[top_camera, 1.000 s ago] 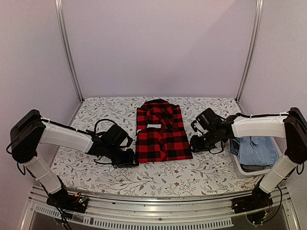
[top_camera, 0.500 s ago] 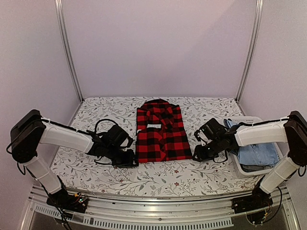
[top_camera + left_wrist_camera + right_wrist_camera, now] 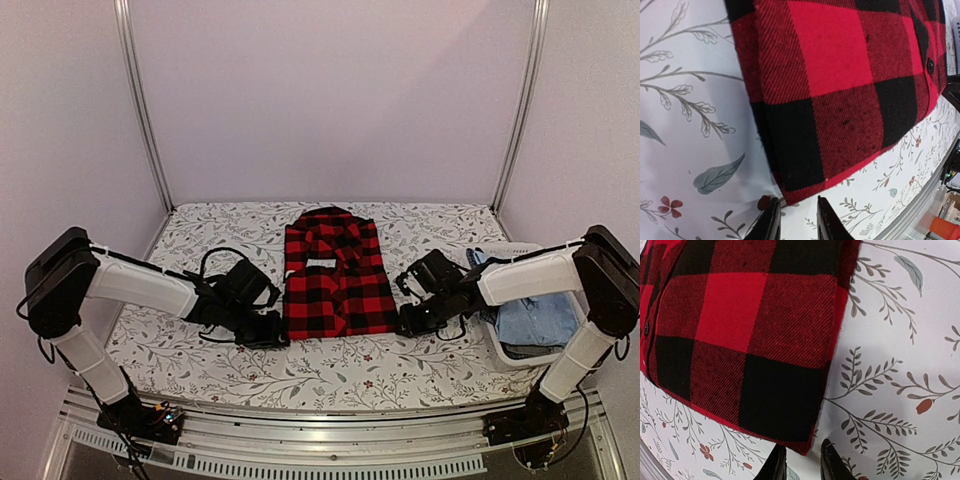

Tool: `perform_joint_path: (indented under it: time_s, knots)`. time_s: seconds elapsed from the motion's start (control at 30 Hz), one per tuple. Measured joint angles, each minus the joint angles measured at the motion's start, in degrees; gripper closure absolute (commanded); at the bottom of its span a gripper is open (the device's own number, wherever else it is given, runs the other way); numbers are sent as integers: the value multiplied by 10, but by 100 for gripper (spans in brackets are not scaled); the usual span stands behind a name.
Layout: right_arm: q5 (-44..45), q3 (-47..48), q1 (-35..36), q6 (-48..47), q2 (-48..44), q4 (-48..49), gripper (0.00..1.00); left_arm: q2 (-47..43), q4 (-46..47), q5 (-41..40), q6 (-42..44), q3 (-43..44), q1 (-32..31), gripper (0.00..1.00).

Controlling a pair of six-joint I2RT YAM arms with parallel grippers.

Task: Fold and stack the long sleeve shirts
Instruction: Pick up the 2/3-rectangle-folded shirt from the center of the board.

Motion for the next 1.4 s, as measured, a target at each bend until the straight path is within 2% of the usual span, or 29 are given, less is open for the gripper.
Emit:
perform_joint_path:
  time_s: [0.2, 0.47, 0.7, 0.93, 1.03, 1.23, 1.4]
  knots:
    - [0, 9, 3, -3, 12, 10, 82, 12, -1, -3, 8, 13, 0, 78]
    - [1, 13, 5, -5, 17, 11, 85, 28, -37, -46, 26, 45, -3, 79]
    - [2, 14, 7, -5, 19, 12, 87, 30, -70, -80, 45, 60, -15, 73]
    - [2, 18, 7, -5, 23, 10, 91, 30, -70, -89, 65, 61, -21, 73]
    - [2, 20, 8, -5, 24, 9, 94, 33, -62, -90, 76, 61, -21, 77]
    - [3, 21, 12, -8, 25, 5, 100, 43, -42, -88, 96, 62, -21, 99]
    - [5, 21, 17, -8, 25, 3, 100, 43, -41, -87, 96, 61, -22, 100]
